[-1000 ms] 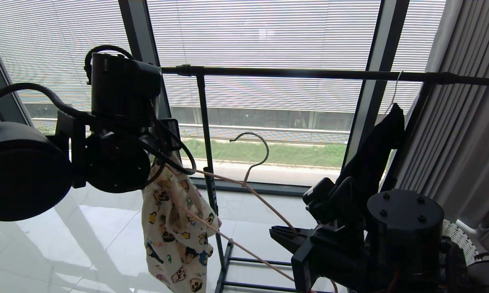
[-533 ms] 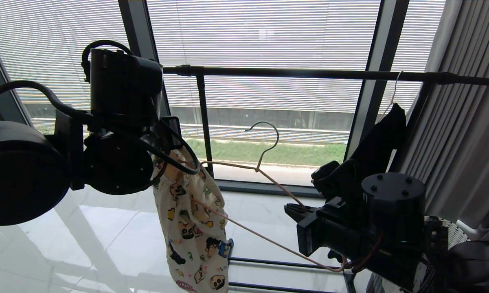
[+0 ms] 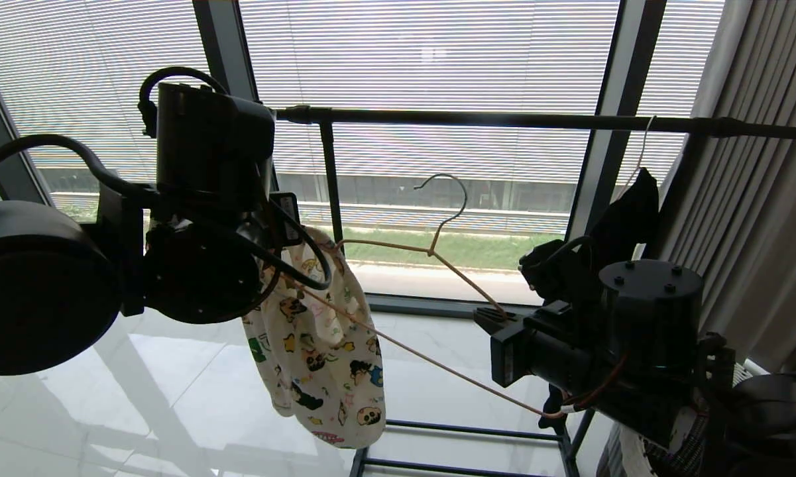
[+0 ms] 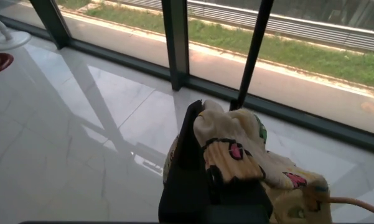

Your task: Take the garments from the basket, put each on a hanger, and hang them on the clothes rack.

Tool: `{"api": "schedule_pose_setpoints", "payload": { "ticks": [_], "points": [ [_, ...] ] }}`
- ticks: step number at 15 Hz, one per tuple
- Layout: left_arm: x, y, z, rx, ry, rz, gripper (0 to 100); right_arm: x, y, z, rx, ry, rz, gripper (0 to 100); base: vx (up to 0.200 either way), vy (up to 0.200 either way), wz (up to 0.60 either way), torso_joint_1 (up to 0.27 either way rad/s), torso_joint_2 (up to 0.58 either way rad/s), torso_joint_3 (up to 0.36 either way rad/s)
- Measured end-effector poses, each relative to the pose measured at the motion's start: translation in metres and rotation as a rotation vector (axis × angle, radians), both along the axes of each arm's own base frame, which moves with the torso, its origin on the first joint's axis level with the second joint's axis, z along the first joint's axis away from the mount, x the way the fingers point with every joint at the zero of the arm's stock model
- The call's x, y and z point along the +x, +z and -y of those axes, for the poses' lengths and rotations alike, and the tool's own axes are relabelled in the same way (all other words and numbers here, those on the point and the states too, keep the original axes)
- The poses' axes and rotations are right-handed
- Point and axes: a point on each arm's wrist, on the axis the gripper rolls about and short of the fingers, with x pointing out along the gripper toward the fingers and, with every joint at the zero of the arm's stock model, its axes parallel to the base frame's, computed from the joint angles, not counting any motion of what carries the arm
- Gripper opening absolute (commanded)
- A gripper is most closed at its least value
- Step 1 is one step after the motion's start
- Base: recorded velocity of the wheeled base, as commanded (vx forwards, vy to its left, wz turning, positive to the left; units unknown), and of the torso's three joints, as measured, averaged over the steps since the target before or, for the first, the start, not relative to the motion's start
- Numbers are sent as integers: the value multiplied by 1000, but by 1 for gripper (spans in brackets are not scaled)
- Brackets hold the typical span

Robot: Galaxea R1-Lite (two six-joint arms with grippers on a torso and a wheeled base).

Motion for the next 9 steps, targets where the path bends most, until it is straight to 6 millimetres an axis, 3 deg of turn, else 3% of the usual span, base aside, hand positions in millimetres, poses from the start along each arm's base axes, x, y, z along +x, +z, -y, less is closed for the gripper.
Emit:
{"api": "schedule_pose_setpoints", "payload": {
  "ticks": [5, 9],
  "points": [
    [-11, -1, 15, -4, -102, -16, 0, -17, -3, -15, -8, 80, -6, 0, 0, 0, 0, 0, 0, 0],
    [-37, 5, 35, -37, -282, -17, 0, -15, -5, -26, -8, 93, -6, 0, 0, 0, 0, 0, 0, 0]
  ]
}}
